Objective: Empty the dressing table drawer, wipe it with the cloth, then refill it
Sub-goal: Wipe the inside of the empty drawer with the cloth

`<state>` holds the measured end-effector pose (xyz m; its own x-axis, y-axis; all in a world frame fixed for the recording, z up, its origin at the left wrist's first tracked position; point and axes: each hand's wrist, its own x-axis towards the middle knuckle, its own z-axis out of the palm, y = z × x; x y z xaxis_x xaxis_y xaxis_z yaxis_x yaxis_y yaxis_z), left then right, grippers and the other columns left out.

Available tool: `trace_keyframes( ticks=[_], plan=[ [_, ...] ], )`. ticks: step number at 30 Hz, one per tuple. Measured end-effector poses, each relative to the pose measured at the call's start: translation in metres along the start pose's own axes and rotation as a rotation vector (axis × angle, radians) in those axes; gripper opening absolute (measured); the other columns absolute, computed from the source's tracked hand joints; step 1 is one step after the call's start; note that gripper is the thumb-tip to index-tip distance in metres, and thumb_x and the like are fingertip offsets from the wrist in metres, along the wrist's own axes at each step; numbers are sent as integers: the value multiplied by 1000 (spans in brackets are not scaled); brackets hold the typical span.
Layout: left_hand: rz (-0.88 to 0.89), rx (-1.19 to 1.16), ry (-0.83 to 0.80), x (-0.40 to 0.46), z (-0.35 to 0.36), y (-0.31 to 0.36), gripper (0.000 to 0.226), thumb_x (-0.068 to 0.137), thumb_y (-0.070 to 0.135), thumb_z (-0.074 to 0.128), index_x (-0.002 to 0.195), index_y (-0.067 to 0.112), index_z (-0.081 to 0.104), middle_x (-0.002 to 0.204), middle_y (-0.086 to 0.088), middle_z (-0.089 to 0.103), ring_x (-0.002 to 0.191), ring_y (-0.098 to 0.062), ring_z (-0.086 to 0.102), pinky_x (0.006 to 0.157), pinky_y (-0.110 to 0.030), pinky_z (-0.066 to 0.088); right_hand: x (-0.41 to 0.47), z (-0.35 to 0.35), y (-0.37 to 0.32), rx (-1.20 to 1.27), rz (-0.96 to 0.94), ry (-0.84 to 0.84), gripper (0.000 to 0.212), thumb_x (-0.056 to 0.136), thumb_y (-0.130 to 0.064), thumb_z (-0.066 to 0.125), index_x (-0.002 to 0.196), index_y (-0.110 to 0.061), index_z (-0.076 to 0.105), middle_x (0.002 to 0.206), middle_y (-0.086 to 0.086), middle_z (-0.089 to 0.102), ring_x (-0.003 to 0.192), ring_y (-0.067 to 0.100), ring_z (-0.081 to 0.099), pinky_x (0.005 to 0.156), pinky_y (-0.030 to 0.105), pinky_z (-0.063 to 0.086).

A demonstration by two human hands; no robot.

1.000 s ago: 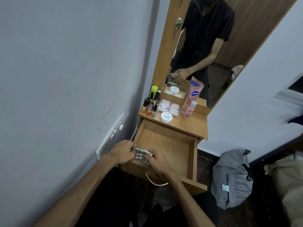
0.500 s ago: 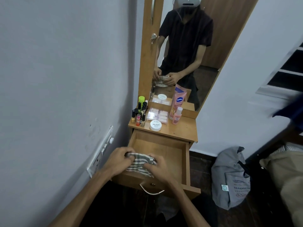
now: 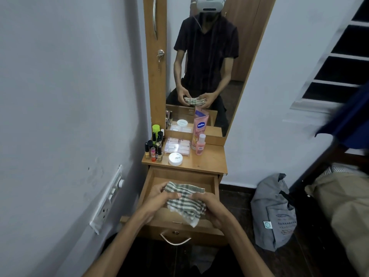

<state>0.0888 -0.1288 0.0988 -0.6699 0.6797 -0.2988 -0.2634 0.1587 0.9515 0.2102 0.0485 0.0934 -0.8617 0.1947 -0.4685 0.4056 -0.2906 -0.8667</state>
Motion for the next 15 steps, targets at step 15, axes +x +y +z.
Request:
trace_keyframes(
  ticks=[15],
  plan=[
    [148,341,96,31,-10,-17,32,87,19,78,116,26,69,106,2,73,100,-15,68,88,-30,56,28,-24,-16,-307,55,172,31,84,-15,77,114,-10,70,101,8,79,93,23,77,94,44,61]
  ],
)
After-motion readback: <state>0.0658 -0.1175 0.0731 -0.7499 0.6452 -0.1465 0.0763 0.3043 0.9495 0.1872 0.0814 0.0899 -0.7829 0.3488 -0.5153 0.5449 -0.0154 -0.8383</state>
